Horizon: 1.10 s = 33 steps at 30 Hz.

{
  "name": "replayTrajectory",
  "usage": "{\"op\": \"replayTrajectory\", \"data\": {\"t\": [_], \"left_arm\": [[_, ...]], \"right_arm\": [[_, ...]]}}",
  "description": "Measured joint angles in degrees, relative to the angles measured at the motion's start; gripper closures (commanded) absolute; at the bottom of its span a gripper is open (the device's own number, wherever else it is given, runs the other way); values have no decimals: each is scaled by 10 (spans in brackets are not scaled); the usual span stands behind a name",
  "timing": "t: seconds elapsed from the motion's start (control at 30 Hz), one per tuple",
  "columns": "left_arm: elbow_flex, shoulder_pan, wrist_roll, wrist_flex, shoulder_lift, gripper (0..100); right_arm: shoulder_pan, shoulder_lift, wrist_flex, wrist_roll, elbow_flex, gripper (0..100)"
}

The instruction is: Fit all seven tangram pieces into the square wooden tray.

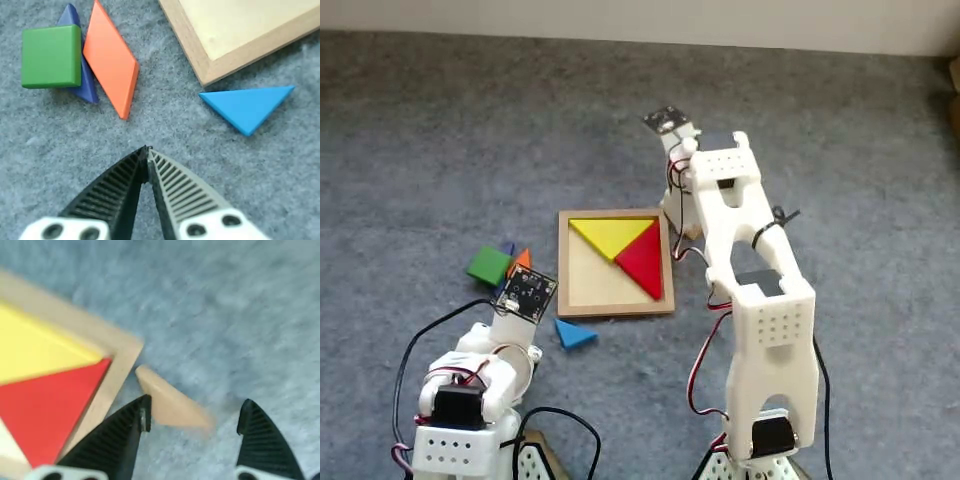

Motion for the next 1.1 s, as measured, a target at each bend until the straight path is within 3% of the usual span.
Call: {"op": "replayTrajectory", "data": {"t": [0.9,1.1], "left_arm": [[0,0,0,0,0,993],[0,0,0,0,0,993]], "right_arm": [[-1,5,19,18,-25,724],[-18,5,16,84,-26,728]]}}
